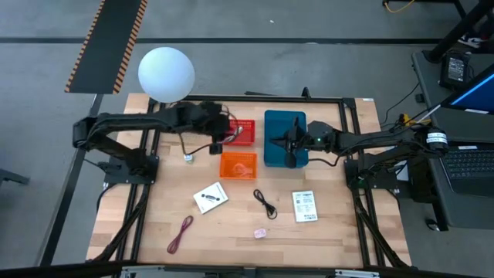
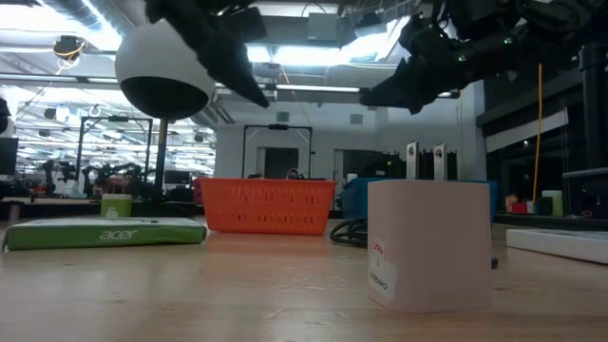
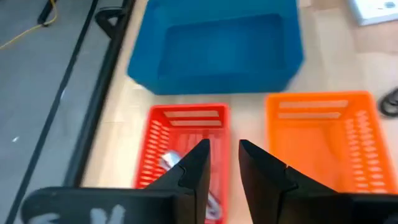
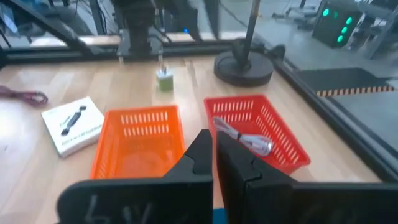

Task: Pick and place items into bin
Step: Put the light green charger adapter into the orange bin

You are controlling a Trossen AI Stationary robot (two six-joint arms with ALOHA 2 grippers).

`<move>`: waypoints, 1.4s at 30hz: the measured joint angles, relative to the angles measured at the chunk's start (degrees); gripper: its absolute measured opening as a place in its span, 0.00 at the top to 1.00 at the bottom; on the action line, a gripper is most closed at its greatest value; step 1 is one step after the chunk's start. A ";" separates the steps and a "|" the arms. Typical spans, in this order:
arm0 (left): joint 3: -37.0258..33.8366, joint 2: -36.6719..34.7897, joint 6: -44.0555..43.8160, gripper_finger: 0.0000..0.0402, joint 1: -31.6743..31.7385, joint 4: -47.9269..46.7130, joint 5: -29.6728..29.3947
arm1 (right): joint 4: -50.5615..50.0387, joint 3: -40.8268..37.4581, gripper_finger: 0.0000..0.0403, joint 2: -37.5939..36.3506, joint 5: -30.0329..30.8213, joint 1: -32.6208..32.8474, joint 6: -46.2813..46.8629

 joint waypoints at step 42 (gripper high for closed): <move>-16.12 -28.12 -36.14 0.59 -16.91 -26.50 -19.97 | 1.20 -0.09 0.99 1.06 -0.02 2.14 2.71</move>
